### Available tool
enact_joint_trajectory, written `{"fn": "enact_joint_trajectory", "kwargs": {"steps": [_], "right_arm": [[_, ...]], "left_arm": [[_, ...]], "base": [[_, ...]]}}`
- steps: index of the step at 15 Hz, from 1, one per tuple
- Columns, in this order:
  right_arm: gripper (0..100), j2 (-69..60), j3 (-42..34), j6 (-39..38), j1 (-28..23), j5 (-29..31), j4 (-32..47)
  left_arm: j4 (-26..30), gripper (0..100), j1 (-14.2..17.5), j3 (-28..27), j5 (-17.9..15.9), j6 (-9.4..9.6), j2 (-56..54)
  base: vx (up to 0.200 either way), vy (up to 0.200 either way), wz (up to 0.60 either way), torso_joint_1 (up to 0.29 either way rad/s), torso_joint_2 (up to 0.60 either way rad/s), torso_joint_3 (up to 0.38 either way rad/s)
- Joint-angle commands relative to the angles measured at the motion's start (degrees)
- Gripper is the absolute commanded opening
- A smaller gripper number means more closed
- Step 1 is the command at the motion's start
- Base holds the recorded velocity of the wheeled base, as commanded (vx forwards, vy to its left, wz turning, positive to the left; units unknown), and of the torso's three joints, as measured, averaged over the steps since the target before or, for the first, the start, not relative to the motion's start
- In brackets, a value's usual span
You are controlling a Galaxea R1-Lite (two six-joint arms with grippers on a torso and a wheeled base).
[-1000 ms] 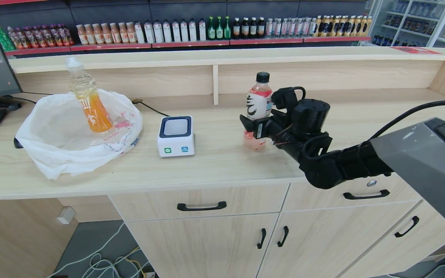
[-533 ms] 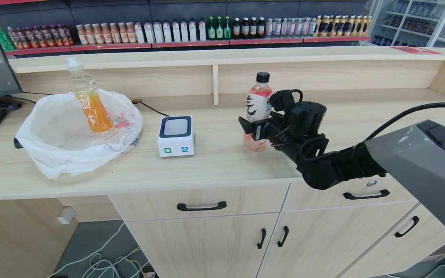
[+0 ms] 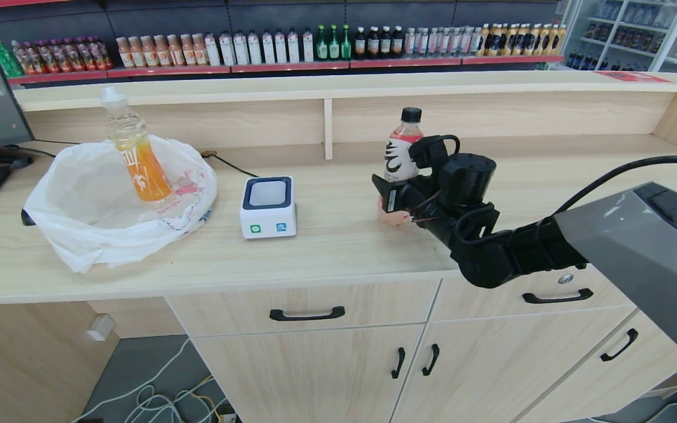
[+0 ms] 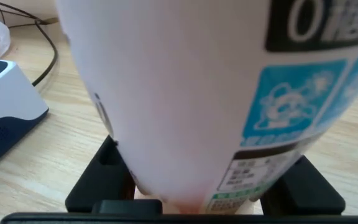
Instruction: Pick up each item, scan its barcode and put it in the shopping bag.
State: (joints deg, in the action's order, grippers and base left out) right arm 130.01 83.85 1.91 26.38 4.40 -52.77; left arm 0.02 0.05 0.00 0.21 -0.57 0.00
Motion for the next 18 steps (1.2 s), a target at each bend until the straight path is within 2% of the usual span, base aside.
{"fn": "enact_joint_trajectory", "kwargs": {"steps": [1, 10, 13, 16, 18], "right_arm": [[0, -0.8, -0.1, 0.0, 0.0, 0.1, -0.1], [0, -7.0, -2.4, 2.7, 0.1, 1.5, -0.5], [0, -13.3, -10.5, 4.5, 0.2, 1.5, -2.2], [0, -20.1, -21.8, 5.5, 0.8, 1.7, -7.0], [0, -25.6, -32.9, 5.4, 1.0, 3.3, -12.3]], "left_arm": [[0.0, 100, 0.0, 0.0, 0.1, -0.04, 0.0], [0.0, 100, 0.0, 0.0, 0.1, -0.04, 0.0], [0.0, 100, 0.0, 0.0, 0.0, -0.04, 0.0], [0.0, 100, 0.0, 0.0, 0.1, -0.04, 0.0], [0.0, 100, 0.0, 0.0, 0.1, -0.04, 0.0]], "base": [[0.000, 0.000, 0.00, 0.000, 0.00, 0.000], [0.000, 0.000, 0.00, 0.000, 0.00, 0.000], [0.000, 0.000, 0.00, 0.000, 0.00, 0.000], [0.000, 0.000, 0.00, 0.000, 0.00, 0.000], [0.000, 0.000, 0.00, 0.000, 0.00, 0.000]]}}
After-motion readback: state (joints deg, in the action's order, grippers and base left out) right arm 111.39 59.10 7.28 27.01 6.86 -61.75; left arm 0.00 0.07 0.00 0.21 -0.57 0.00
